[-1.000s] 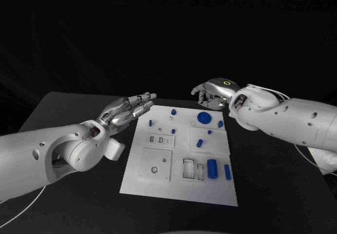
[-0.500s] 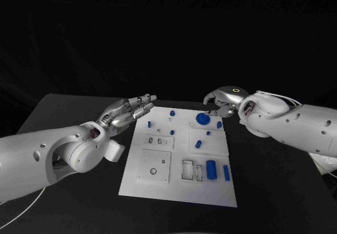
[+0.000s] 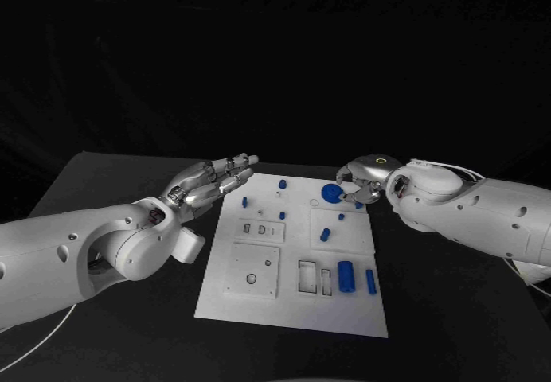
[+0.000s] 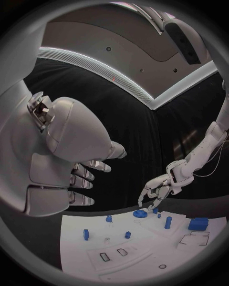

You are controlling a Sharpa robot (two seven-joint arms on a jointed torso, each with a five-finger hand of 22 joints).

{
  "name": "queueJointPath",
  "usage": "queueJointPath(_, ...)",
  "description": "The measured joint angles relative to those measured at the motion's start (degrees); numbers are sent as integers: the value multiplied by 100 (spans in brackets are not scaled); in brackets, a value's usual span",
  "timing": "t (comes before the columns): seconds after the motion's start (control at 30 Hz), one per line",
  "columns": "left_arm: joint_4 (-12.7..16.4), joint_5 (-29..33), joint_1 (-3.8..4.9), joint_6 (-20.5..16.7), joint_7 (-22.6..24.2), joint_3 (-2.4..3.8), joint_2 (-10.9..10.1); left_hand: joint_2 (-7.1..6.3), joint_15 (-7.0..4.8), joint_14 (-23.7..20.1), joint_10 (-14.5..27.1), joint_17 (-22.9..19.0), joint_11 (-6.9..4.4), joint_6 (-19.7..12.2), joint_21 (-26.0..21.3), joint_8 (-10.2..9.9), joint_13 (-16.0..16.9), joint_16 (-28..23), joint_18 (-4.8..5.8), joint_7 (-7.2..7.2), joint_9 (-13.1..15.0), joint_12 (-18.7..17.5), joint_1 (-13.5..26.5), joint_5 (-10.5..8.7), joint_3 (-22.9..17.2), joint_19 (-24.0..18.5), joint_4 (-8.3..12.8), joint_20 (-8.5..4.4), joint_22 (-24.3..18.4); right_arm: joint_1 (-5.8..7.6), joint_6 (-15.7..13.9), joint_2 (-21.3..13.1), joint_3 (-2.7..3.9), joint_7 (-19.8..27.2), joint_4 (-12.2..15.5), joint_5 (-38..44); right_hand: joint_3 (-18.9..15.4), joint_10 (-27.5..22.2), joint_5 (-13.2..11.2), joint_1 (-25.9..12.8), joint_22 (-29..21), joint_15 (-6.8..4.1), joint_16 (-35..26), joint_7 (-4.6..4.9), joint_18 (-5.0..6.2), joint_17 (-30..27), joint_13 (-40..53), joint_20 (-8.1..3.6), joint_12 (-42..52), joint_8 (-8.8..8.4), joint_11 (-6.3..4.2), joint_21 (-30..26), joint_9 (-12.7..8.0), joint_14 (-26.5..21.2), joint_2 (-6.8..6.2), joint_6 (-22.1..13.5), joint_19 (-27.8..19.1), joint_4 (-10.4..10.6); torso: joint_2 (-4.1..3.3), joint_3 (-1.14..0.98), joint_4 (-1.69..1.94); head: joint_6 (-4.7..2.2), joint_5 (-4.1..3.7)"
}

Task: Assemble the parts on the task board

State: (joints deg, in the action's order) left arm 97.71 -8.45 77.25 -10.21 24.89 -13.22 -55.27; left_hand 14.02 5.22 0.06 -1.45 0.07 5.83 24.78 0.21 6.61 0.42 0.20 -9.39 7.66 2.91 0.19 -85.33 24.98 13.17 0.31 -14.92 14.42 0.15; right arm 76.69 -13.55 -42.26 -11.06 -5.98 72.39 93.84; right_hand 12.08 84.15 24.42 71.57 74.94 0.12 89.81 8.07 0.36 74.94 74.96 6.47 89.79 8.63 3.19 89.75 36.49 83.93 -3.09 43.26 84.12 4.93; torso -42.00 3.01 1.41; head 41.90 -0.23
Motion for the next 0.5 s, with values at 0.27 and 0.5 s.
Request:
queueJointPath(0.27, -3, -18, -1, 19, -2, 0, 3, 0, 0, 0, -21, 1, 20, 21, 0, 0, 5, 0, 0, 21, -1, 0, 0, -1, 0, 0, 0, 0, 0, -41, 20, 69, 0, -51, -45, 52, 19, -12, 20, 38, -1, 40, 0, 54, 0, 0, -1, 23, 0, -98, 54, 0, -17, -2, -9, -53, -18, -19, 0, 1, -2, 10, -6)
queueJointPath(0.5, -4, -31, -2, 36, -10, 0, 3, 16, 0, 0, -32, 1, 32, 20, 0, 23, 11, 0, 0, 20, -1, 0, -16, -2, 0, 0, 0, 0, 0, -47, -21, 105, 1, -59, -69, 72, 44, -22, -58, 36, -1, 81, 0, 119, 0, -1, -1, 66, -1, -244, 102, 0, -116, 0, -7, -119, -16, 5, 0, 2, -2, 22, -8)
